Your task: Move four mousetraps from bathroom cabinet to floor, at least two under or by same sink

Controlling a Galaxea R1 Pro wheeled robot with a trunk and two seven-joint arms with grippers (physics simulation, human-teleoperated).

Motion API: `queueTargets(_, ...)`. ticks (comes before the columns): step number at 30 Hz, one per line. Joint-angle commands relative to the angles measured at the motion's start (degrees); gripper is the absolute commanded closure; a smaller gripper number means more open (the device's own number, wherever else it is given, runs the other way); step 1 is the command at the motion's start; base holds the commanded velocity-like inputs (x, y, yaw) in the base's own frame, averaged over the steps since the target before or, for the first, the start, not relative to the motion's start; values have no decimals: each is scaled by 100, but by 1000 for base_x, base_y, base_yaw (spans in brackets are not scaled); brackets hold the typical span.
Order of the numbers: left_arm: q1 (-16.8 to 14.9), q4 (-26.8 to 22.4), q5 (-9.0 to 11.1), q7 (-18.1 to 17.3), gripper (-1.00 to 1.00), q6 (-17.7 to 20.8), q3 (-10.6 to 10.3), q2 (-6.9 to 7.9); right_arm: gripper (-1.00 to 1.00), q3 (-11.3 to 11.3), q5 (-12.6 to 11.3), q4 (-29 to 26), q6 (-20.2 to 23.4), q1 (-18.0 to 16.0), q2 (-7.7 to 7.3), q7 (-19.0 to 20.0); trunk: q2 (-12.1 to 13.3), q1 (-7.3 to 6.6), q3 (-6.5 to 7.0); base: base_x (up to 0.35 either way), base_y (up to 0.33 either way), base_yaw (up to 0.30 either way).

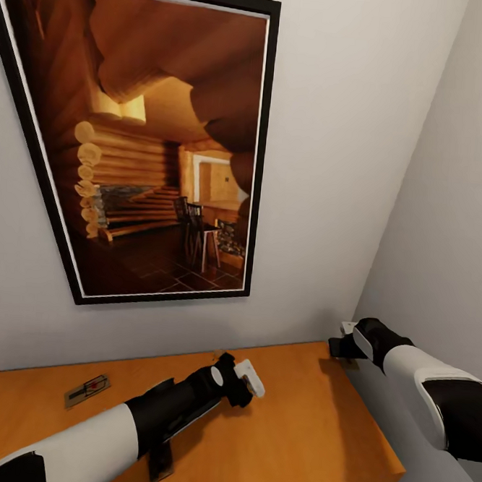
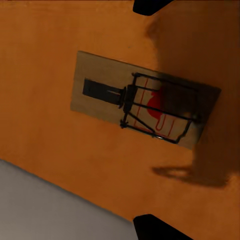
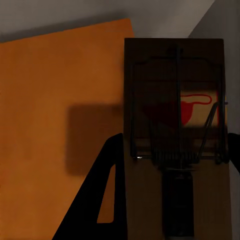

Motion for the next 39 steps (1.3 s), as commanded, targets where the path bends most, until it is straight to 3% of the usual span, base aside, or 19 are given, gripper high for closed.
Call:
queueTargets(1,-10,-10,54,-55,-100,27,-45,-47,100,49,-56,-9,31,-4,-1,18,-14,4,-14,0,0,0)
queueTargets(4,-10,-19,51,-256,-100,24,-82,-154,100,55,-56,-9,31,-4,3,18,-14,4,-14,0,0,0)
queueTargets(8,-10,-37,50,-470,-100,23,-96,-192,100,55,-56,-9,31,-4,4,18,-14,4,-14,0,0,0)
queueTargets(11,-9,-41,47,-694,-100,-39,-80,-163,100,52,-56,-9,31,-4,5,18,-14,4,-14,0,0,0)
queueTargets(16,-9,-34,15,-1263,-100,-484,-12,-79,100,55,-56,-9,31,-4,5,18,-14,4,-14,0,0,0)
queueTargets(20,-10,-19,3,-1395,-100,-603,56,-24,100,57,-56,-9,31,-4,9,18,-14,4,-14,0,0,0)
queueTargets(25,-10,-17,5,-1457,-100,-656,382,238,100,58,-56,-9,31,-4,18,18,-14,4,-14,0,0,0)
queueTargets(26,-10,-16,7,-1462,-100,-670,502,350,100,58,-56,-8,31,-4,20,18,-14,4,-14,0,0,0)
queueTargets(27,-10,-31,12,-1466,-100,-687,666,589,100,58,-56,-9,31,-4,26,18,-14,4,-14,0,0,0)
queueTargets(31,-10,-59,18,-1471,-100,-696,962,847,100,58,-56,-8,28,-4,30,18,-14,4,-14,0,0,0)
queueTargets(35,-10,-69,25,-1554,-100,-694,1183,927,100,58,-56,-5,24,-4,31,18,-14,4,-14,0,0,0)
queueTargets(39,-17,-73,25,-2030,-100,-691,1298,910,100,58,-56,-4,23,-4,45,18,-14,4,-14,0,0,0)
